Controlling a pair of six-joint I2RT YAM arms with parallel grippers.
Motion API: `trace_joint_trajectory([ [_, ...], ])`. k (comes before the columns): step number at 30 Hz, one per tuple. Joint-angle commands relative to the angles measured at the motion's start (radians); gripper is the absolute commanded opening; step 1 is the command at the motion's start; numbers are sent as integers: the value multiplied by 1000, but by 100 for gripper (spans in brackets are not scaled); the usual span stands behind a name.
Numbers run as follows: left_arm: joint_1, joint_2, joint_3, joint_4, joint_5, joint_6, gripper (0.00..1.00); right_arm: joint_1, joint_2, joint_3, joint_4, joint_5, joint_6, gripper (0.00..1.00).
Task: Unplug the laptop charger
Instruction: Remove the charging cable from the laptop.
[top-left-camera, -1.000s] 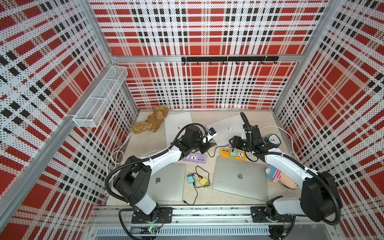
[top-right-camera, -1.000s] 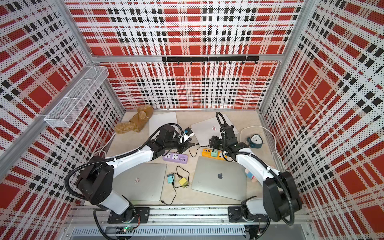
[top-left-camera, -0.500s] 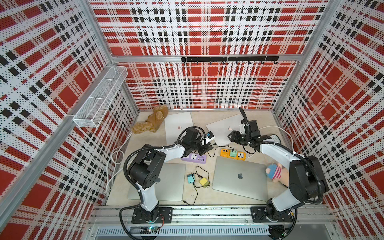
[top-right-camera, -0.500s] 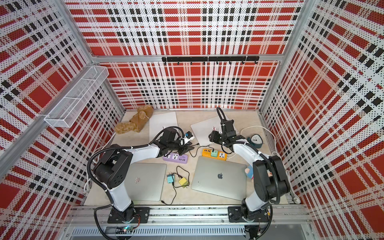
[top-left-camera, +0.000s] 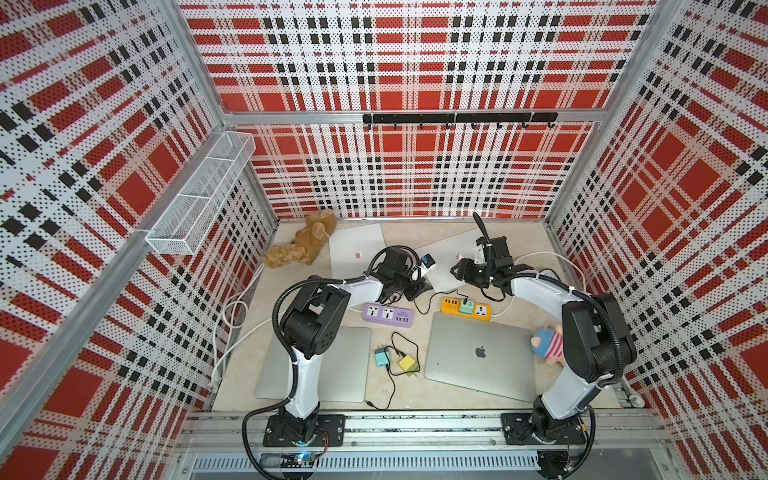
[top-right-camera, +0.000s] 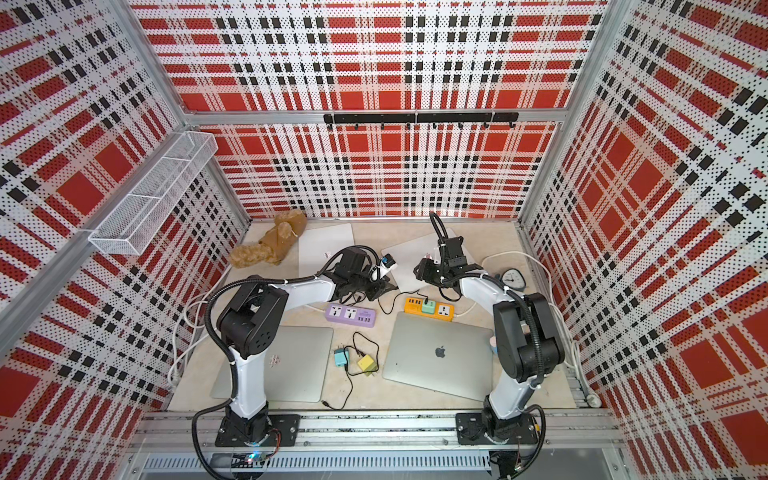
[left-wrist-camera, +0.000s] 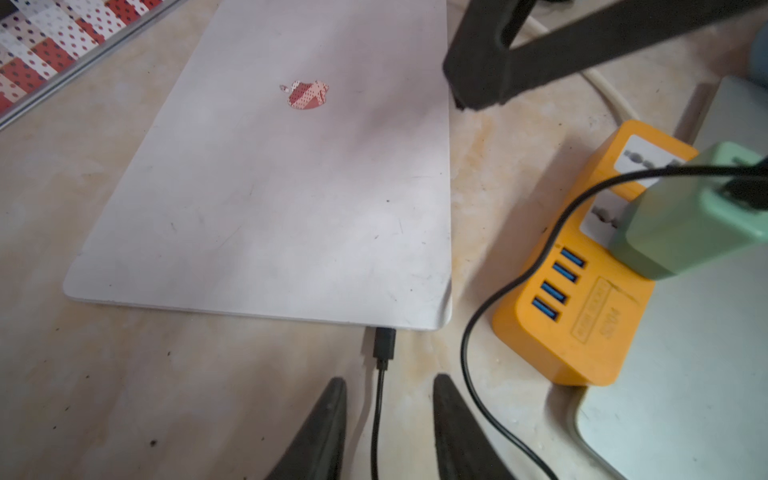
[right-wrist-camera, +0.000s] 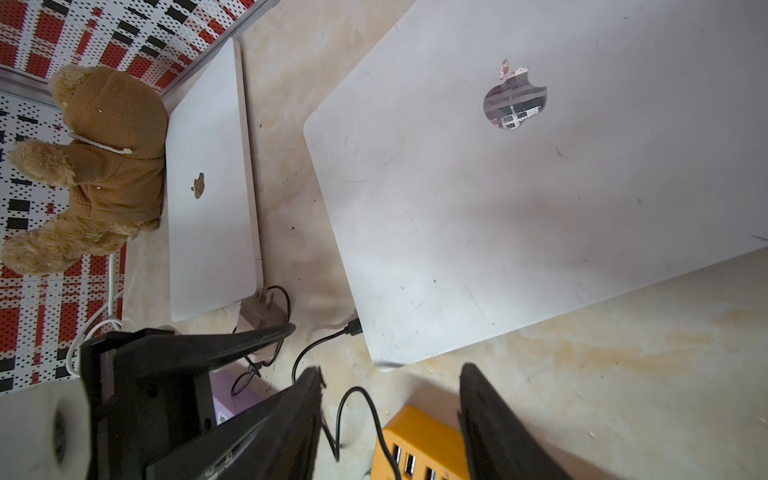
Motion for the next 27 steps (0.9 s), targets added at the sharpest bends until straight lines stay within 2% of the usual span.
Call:
trace_joint_trajectory([
  [1, -17, 45, 61, -73, -60, -3, 37, -10, 36, 30, 23, -14, 13, 55],
  [11, -28, 134, 184, -170, -108, -17, 37, -24, 100, 80, 33, -47, 16, 54],
  [27, -37, 178, 252, -272, -139, -3, 33, -26, 146, 96, 34, -79, 12, 53],
])
